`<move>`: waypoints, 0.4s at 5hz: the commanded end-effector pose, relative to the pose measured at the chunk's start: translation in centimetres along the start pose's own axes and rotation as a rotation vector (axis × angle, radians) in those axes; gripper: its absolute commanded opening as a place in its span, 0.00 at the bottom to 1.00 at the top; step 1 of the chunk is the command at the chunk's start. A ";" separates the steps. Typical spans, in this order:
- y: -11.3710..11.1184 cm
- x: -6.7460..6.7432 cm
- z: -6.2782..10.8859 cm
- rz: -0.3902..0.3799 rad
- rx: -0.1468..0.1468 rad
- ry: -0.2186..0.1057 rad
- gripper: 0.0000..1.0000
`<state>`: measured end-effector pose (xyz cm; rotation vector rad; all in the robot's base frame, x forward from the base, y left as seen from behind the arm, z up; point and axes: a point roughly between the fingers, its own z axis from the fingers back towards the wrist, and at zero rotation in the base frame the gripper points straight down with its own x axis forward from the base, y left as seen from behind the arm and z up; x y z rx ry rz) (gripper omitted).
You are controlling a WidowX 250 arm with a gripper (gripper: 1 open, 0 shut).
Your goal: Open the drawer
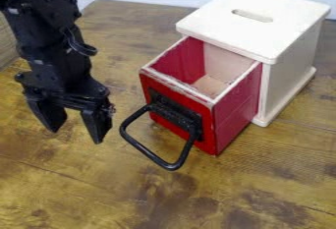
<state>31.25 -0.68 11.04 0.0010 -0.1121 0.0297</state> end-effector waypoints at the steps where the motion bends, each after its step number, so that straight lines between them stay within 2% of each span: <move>1: 0.5 0.6 2.6 0.020 0.003 -0.038 1.00; 2: 1.3 0.5 3.7 0.049 0.005 -0.066 1.00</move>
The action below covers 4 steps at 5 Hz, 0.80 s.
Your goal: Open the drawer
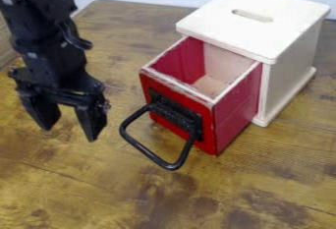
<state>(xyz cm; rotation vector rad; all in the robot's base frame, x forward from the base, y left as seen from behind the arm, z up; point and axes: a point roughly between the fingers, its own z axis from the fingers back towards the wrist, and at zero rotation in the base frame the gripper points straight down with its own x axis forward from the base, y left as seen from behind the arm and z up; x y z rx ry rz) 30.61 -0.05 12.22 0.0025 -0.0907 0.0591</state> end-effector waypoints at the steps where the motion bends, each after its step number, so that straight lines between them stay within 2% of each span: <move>1: 1.7 1.6 2.5 -0.012 -0.005 -0.096 1.00; 2: 1.8 1.6 2.6 -0.059 -0.006 -0.077 1.00; 4: 2.3 1.8 2.8 -0.070 -0.004 -0.061 1.00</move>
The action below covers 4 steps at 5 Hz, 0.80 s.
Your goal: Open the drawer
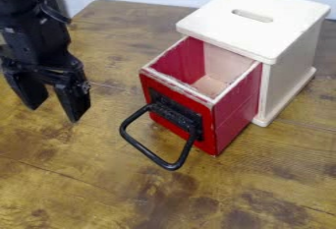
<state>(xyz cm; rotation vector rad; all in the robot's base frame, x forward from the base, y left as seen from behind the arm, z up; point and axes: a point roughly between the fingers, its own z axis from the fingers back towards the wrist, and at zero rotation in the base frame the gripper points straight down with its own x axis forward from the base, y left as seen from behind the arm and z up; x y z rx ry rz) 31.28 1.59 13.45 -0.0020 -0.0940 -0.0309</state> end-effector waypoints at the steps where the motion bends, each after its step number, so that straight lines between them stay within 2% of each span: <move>1: 1.1 0.9 1.8 0.023 0.008 -0.064 1.00; 3: -0.8 -0.3 1.1 -0.034 0.002 -0.062 1.00; 4: -2.2 -1.5 1.6 -0.007 0.009 -0.082 1.00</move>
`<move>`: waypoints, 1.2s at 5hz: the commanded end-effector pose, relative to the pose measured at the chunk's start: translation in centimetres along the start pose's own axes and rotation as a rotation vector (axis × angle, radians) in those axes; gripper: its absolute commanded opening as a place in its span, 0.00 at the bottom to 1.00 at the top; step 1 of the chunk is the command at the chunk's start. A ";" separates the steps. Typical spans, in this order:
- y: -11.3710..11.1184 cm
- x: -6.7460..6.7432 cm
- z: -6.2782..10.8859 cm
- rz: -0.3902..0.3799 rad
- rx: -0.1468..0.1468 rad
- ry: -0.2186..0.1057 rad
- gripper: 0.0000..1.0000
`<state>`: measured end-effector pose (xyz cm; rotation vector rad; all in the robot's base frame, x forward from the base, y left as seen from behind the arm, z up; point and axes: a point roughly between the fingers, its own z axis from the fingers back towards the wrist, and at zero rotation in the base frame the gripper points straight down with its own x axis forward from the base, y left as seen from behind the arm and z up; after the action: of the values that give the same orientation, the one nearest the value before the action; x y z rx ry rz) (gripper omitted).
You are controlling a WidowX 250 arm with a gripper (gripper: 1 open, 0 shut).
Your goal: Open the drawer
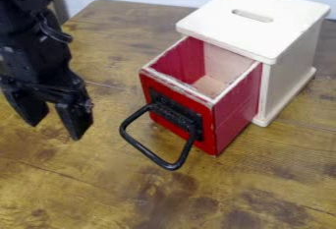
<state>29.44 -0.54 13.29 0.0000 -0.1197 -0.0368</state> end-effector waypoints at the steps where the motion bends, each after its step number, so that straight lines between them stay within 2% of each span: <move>1: -0.5 0.2 1.6 0.010 0.005 -0.036 1.00; 2: -0.7 0.0 1.2 0.012 0.004 -0.035 1.00; 3: -0.6 1.7 0.0 -0.031 -0.002 -0.033 1.00; 4: -1.6 3.4 -1.2 -0.094 -0.011 -0.048 1.00; 5: -3.3 4.7 -2.1 -0.155 -0.020 -0.046 1.00; 6: -6.7 6.1 -1.8 -0.264 -0.034 -0.050 1.00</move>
<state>34.77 -6.91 10.21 -0.0147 -0.1041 -0.2886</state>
